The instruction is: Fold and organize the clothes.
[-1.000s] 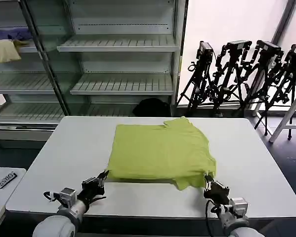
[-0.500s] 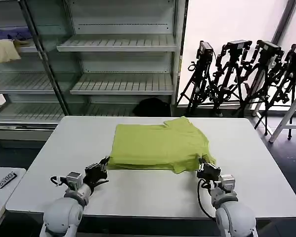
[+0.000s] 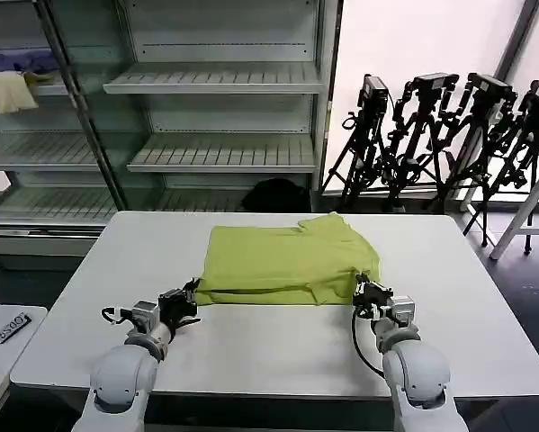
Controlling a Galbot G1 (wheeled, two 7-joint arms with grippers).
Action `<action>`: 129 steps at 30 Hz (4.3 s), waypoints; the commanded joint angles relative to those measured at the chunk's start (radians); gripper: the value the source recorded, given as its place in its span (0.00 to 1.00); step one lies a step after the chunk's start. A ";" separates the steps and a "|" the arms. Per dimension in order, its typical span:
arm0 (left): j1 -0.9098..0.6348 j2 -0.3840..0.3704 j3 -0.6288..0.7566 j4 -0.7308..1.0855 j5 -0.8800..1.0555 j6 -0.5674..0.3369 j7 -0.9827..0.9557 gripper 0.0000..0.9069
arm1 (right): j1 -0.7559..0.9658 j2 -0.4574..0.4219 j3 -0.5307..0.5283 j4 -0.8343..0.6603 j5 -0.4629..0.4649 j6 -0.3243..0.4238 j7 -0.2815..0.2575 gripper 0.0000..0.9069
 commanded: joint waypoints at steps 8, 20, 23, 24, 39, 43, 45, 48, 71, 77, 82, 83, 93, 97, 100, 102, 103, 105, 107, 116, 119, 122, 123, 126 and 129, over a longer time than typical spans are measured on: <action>-0.030 -0.007 0.016 0.038 0.073 -0.001 0.000 1.00 | 0.066 0.007 -0.001 -0.064 -0.034 -0.002 0.006 1.00; -0.032 -0.008 0.019 0.011 0.080 -0.012 -0.008 1.00 | 0.091 -0.003 0.008 -0.075 -0.066 -0.002 0.012 1.00; -0.017 -0.004 0.018 0.000 0.077 -0.011 -0.007 1.00 | 0.032 -0.026 0.019 -0.038 -0.064 -0.003 0.000 1.00; -0.013 -0.004 0.018 0.000 0.076 -0.011 -0.007 1.00 | 0.019 -0.032 0.022 -0.028 -0.062 -0.003 -0.003 1.00; 0.055 -0.004 0.020 -0.017 0.040 -0.003 -0.007 1.00 | -0.152 -0.104 0.109 0.039 0.090 0.016 -0.013 0.87; 0.060 -0.003 0.017 -0.019 0.038 -0.003 -0.007 1.00 | -0.152 -0.102 0.112 0.031 0.085 0.016 -0.009 0.81; 0.061 -0.004 0.016 -0.018 0.038 -0.003 -0.007 1.00 | -0.149 -0.102 0.114 0.021 0.084 0.016 -0.008 0.77; 0.061 -0.004 0.012 -0.012 0.038 -0.004 -0.007 1.00 | -0.140 -0.105 0.117 0.000 0.084 0.018 -0.007 0.66; 0.073 -0.009 0.005 0.007 0.026 0.000 0.024 0.01 | -0.139 -0.098 0.102 -0.012 0.052 0.023 -0.025 0.00; 0.074 -0.008 0.004 0.008 0.024 0.000 0.018 0.00 | -0.141 -0.097 0.099 -0.004 0.053 0.022 -0.025 0.00; 0.077 -0.005 0.009 0.004 0.025 -0.010 0.015 0.00 | -0.147 -0.097 0.097 0.012 0.060 0.020 -0.028 0.00; 0.077 -0.005 0.009 0.004 0.028 -0.010 0.014 0.00 | -0.149 -0.097 0.097 0.015 0.062 0.020 -0.029 0.00; 0.123 0.009 -0.002 -0.047 0.034 -0.044 0.004 0.00 | -0.201 -0.103 0.099 0.089 0.148 -0.003 -0.020 0.00; 0.197 0.033 -0.050 -0.143 -0.018 -0.026 0.011 0.00 | -0.281 -0.126 0.097 0.180 0.201 -0.004 -0.007 0.00; 0.258 0.059 -0.088 -0.224 -0.068 -0.018 0.020 0.00 | -0.344 -0.129 0.090 0.232 0.217 -0.005 0.009 0.00; 0.309 0.079 -0.122 -0.282 -0.102 -0.011 0.028 0.00 | -0.391 -0.128 0.082 0.272 0.225 -0.005 0.022 0.00; 0.320 0.083 -0.129 -0.298 -0.111 -0.008 0.028 0.00 | -0.403 -0.127 0.079 0.283 0.225 -0.005 0.024 0.00; 0.371 0.099 -0.159 -0.340 -0.139 -0.008 0.031 0.00 | -0.439 -0.125 0.068 0.319 0.224 -0.005 0.036 0.00; 0.402 0.103 -0.182 -0.367 -0.149 -0.008 0.032 0.00 | -0.461 -0.121 0.061 0.340 0.223 -0.005 0.042 0.00; 0.511 0.080 -0.256 -0.388 -0.132 -0.066 0.029 0.00 | -0.558 -0.129 0.042 0.408 0.220 -0.005 0.059 0.00; 0.537 0.082 -0.278 -0.400 -0.135 -0.065 0.026 0.00 | -0.574 -0.133 0.037 0.417 0.218 -0.006 0.063 0.00; 0.567 0.079 -0.292 -0.410 -0.131 -0.071 0.026 0.00 | -0.600 -0.135 0.031 0.448 0.218 -0.005 0.066 0.00; 0.577 0.080 -0.293 -0.413 -0.132 -0.076 0.025 0.00 | -0.607 -0.136 0.029 0.458 0.218 -0.005 0.066 0.00; 0.589 0.073 -0.303 -0.414 -0.130 -0.077 0.022 0.00 | -0.618 -0.136 0.023 0.472 0.210 -0.005 0.066 0.00; 0.603 0.072 -0.310 -0.417 -0.129 -0.078 0.018 0.00 | -0.623 -0.135 0.017 0.474 0.195 -0.005 0.063 0.00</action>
